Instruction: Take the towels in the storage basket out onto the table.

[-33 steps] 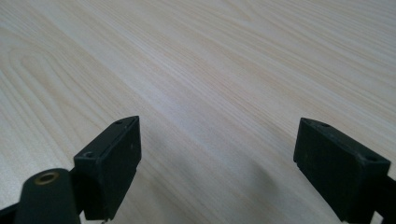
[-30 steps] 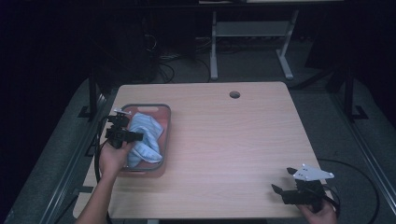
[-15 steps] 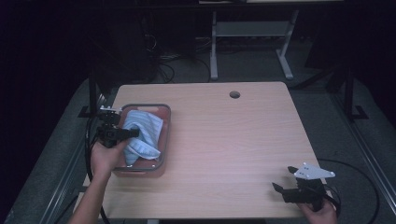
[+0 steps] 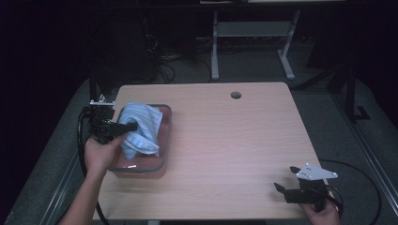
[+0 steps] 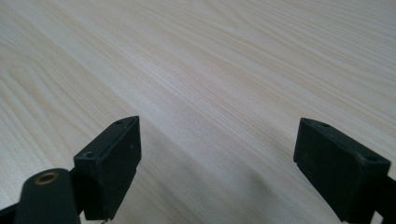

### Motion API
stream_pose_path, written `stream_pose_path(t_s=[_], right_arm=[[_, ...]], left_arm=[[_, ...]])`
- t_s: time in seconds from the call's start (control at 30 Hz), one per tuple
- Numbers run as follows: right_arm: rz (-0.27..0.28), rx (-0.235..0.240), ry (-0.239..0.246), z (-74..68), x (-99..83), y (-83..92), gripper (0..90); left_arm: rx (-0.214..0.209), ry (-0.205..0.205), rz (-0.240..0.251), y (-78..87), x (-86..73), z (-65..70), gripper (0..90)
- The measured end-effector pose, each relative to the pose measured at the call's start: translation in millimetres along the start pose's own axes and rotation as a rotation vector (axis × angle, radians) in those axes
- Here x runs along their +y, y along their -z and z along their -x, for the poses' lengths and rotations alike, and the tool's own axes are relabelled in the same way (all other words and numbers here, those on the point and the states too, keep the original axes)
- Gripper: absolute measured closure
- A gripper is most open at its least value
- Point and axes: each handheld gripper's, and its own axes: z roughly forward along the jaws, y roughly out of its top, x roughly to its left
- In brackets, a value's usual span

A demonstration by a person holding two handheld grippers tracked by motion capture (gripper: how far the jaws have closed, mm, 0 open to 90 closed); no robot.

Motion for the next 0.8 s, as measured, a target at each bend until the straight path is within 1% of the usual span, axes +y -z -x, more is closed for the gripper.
stream_pose_path(t_s=[0.2,0.27,0.3,0.33,0.37,0.5,0.57,0.6,0.7,0.8], right_arm=[[-0.004,0.005,-0.008,2.3,1.3,-2.7,14.4],[-0.011,0.011,-0.009,1.6,1.5,-3.4,14.4],[-0.002,0.008,-0.001,1.4,1.3,-2.8,14.4],[-0.001,0.007,-0.004,1.0,1.2,-2.2,14.4],[0.006,0.004,-0.001,1.2,1.0,-1.2,14.4],[0.000,0.001,-0.010,2.9,-0.5,-0.9,14.4],[-0.005,0.004,-0.013,3.1,-1.0,-1.3,14.5],[-0.004,0.002,-0.011,3.2,-1.0,-1.2,14.4],[0.004,0.001,-0.014,3.2,-0.6,0.6,14.4],[0.005,-0.001,-0.013,3.7,-0.9,1.1,14.4]], left_arm=[[-0.015,-0.006,0.020,7.5,6.3,4.9,72.7],[-0.022,-0.008,0.017,8.4,8.2,6.8,72.7],[-0.026,-0.007,0.023,8.9,8.8,7.8,72.7],[-0.032,-0.011,0.028,9.4,10.0,9.3,72.7],[-0.036,-0.012,0.025,9.8,10.9,10.2,72.7],[-0.054,-0.020,0.033,11.2,17.3,15.2,72.7],[-0.064,-0.019,0.039,11.4,20.0,19.0,72.7],[-0.073,-0.025,0.040,11.3,21.8,21.5,72.7],[-0.080,-0.041,0.039,11.0,25.6,28.1,72.6],[-0.101,-0.049,0.046,10.2,29.9,34.6,72.6]])
